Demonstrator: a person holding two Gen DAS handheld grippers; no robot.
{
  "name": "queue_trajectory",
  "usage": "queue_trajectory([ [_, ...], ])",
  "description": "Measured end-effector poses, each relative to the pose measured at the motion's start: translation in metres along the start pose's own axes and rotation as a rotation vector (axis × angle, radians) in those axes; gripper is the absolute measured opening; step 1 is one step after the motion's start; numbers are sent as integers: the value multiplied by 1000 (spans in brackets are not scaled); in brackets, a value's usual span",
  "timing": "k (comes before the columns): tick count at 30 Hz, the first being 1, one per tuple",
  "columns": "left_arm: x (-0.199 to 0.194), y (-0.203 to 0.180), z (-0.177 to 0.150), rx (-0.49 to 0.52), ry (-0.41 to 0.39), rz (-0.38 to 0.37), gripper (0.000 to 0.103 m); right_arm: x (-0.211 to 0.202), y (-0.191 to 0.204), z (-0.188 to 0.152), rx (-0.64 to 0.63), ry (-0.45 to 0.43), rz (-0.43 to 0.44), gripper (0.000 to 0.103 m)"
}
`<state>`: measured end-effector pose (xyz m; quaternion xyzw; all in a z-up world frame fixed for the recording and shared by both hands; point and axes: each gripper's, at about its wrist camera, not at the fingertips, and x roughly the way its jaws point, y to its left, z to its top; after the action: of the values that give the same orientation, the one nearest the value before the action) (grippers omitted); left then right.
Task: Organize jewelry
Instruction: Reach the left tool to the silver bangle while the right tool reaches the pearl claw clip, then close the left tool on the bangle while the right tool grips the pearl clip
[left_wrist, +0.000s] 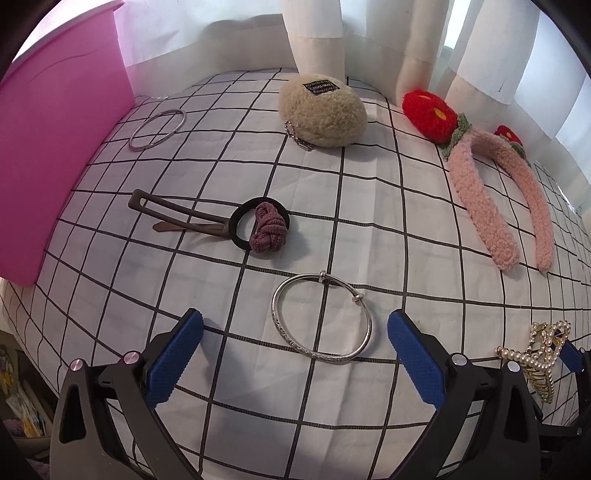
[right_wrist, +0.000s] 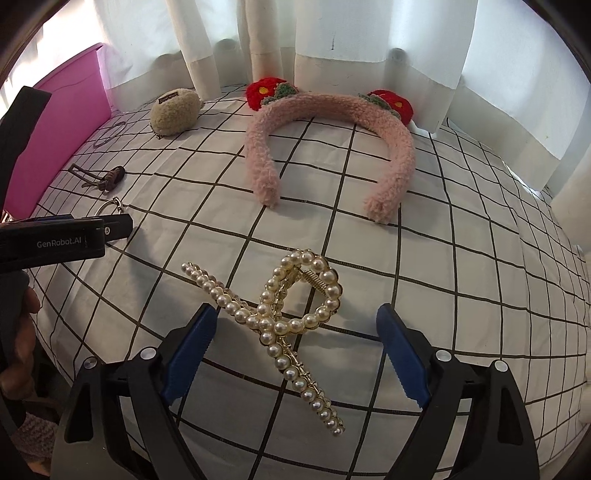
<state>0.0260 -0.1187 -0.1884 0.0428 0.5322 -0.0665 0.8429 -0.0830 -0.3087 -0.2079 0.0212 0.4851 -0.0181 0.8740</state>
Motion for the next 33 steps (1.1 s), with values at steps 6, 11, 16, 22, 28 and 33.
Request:
queue_trajectory([
  [6, -3, -2, -4, -1, -49, 4, 98, 4, 3, 1, -10, -14, -10, 94],
  [11, -3, -2, -7, -6, -90, 10, 98, 6, 2, 3, -14, -46, -6, 94],
  [16, -5, -3, -12, 0, -113, 9, 98, 8, 1, 6, -18, -41, 1, 94],
  [22, -9, 1, -14, -5, -122, 4, 91, -1, 8, 0, -49, -83, 1, 65],
  [28, -19, -1, -20, 19, -156, -10, 51, -2, 10, -1, -53, -92, 17, 60],
  [33, -21, -1, -20, 19, -150, -9, 49, -4, 8, -3, -37, -93, 35, 59],
])
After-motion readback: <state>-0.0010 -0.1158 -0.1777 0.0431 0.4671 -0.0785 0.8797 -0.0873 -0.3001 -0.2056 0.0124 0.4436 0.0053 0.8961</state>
